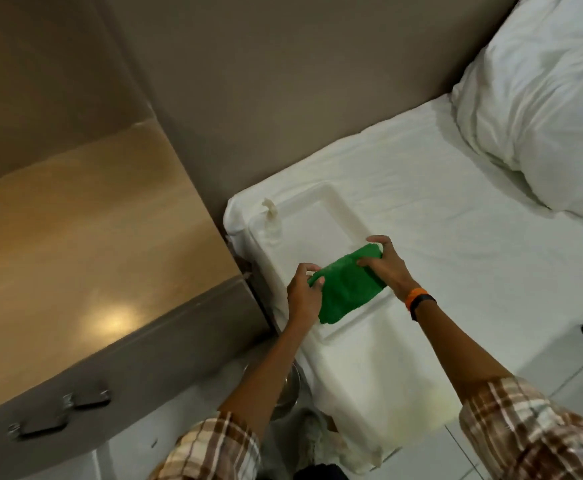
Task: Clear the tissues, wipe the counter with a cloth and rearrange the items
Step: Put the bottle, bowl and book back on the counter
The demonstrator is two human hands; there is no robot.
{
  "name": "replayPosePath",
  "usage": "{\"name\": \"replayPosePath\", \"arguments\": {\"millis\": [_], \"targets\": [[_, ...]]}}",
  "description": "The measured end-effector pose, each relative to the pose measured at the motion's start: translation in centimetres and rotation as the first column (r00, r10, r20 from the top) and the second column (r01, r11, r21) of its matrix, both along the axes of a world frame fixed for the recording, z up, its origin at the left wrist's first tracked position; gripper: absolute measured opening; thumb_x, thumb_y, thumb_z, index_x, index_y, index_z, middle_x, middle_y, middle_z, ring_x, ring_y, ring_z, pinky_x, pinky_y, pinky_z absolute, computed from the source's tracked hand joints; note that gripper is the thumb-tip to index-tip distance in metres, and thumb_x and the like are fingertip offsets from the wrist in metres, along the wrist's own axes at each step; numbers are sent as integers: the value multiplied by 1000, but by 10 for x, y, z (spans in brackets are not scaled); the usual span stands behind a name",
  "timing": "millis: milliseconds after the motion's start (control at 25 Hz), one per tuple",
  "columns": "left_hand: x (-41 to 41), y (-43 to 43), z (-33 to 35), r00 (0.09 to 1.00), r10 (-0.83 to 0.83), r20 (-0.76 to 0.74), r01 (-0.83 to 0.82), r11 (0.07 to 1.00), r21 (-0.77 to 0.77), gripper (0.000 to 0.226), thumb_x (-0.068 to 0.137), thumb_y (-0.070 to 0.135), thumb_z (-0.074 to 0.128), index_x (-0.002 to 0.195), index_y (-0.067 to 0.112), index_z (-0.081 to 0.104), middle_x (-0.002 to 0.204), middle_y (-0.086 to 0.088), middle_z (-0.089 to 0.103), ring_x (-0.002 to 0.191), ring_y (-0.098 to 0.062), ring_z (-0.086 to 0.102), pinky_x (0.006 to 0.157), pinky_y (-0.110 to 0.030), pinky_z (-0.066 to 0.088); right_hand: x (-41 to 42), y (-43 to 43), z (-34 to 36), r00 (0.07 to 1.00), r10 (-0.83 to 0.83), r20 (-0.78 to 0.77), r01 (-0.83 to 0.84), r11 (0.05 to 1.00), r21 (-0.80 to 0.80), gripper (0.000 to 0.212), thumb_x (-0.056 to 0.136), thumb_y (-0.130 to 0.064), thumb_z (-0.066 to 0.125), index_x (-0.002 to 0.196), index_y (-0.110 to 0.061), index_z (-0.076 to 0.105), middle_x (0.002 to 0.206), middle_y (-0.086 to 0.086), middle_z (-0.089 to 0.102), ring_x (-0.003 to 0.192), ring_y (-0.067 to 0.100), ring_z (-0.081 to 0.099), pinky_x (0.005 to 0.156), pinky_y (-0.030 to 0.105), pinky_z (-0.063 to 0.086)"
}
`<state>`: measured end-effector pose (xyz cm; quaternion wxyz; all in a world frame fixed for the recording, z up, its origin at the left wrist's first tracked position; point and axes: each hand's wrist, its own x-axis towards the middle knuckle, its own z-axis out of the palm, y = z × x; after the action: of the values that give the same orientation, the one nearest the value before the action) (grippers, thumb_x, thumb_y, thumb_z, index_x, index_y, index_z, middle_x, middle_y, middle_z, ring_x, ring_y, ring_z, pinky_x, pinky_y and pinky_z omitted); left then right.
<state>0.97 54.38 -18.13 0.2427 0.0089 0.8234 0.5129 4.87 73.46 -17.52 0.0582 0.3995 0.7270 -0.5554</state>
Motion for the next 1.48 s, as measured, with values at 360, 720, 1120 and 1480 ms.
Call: {"name": "replayPosePath", "arguments": {"millis": [360, 720, 1120, 1480], "targets": [[-13, 43, -155, 841, -532, -93, 417, 749, -514, 37, 99, 4, 49, 134, 15, 44, 133, -15, 44, 112, -34, 53, 78, -41, 50, 4, 31, -154, 860, 293, 418, -482, 733, 479, 53, 97, -32, 62, 145, -18, 43, 125, 21, 57, 110, 40, 61, 94, 50, 53], [-3, 1, -25, 542, -644, -539, 219, 728, -650, 63, 100, 29, 49, 155, 8, 28, 160, -18, 30, 152, -34, 21, 124, -51, 17, 13, -38, -45, 906, 346, 244, -372, 374, 849, 75, 93, -63, 52, 151, -16, 41, 159, 16, 36, 152, 35, 28, 123, 59, 21], [-45, -206, 161, 557, -416, -718, -195, 775, -601, 73, 103, 58, 24, 158, 12, 18, 166, -10, 21, 156, -24, 3, 126, -48, 9, -56, -221, 155, 748, 661, -59, -199, 309, 930, 89, 88, -71, 40, 156, -12, 33, 166, 15, 24, 158, 32, 12, 128, 55, 10], [-72, -476, 153, 770, -243, -591, -342, 624, -702, 87, 98, 73, 16, 160, 12, 8, 169, -9, 9, 156, -21, -5, 127, -46, 1, -131, -484, 144, 515, 857, 17, -370, 204, 906, 99, 88, -79, 31, 160, -11, 22, 168, 16, 19, 158, 32, 9, 129, 52, 5]]}}
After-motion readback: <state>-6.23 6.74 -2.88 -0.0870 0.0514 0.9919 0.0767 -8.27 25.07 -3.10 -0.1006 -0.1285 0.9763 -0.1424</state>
